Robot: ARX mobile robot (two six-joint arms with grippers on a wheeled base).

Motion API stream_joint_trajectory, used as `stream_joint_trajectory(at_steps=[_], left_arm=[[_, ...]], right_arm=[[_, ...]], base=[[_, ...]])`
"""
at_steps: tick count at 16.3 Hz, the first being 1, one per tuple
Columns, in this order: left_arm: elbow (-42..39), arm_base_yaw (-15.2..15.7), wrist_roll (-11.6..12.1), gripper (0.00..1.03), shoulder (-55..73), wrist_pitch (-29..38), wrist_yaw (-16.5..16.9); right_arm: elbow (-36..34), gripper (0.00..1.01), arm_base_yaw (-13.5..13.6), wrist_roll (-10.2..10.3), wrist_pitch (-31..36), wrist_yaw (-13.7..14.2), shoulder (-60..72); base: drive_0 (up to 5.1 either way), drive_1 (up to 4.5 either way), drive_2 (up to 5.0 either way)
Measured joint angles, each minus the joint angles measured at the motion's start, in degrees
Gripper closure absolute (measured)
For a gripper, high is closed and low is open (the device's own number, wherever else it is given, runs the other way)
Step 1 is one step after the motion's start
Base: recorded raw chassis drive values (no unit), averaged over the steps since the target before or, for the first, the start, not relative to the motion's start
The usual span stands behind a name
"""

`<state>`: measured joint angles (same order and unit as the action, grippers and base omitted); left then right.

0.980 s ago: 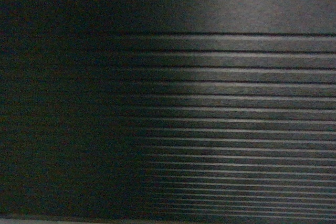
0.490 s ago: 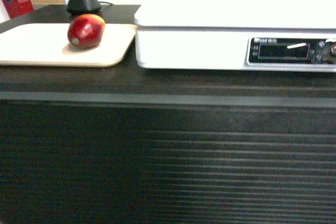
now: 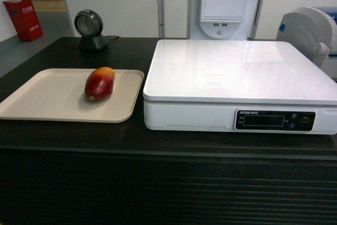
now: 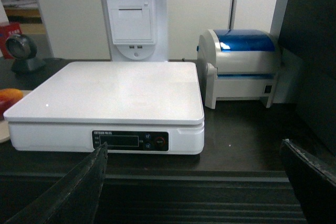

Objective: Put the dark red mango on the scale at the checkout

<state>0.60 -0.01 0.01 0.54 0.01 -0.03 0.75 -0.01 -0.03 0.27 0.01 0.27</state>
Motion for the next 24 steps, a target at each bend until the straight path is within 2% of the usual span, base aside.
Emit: stream_joint_trajectory(at_steps=[19,20,21,22,23,24], left_arm=[[0.00,0.00,0.02,0.05,0.00,-0.22,0.02],[1.27,-3.96,-0.15,0.05,2.27,-3.76,-9.25],[2.99,-9.33,0.04,0.05,8.24,-1.49,-19.10],[5.01,-10.62,0.98,0.05,12.35,2.34,-23.69],[6.45,-7.76,2.10,0.05,15.34,7.08,-23.63],[8.00,-3.61,3.26,0.05,19.91,13.22,-18.91]], right_arm=[[0.00,0.03,0.00,0.00,-0.48,0.00,0.00],[0.00,0.03,0.00,0.00,-0.48,-0.02,0.00],[0.00,0.03,0.00,0.00,-0.50,0.00,0.00],[0.00,0.03,0.00,0.00,-0.44,-0.02,0.00],[0.00,0.03,0.00,0.00,-0.50,0.04,0.00],[0.00,0.03,0.02,0.00,-0.52,-0.02,0.00]], base=[[0.0,0.00,0.0],[0.0,0.00,0.0],[0.0,0.00,0.0],[0.0,0.00,0.0],[0.0,0.00,0.0],[0.0,0.00,0.0]])
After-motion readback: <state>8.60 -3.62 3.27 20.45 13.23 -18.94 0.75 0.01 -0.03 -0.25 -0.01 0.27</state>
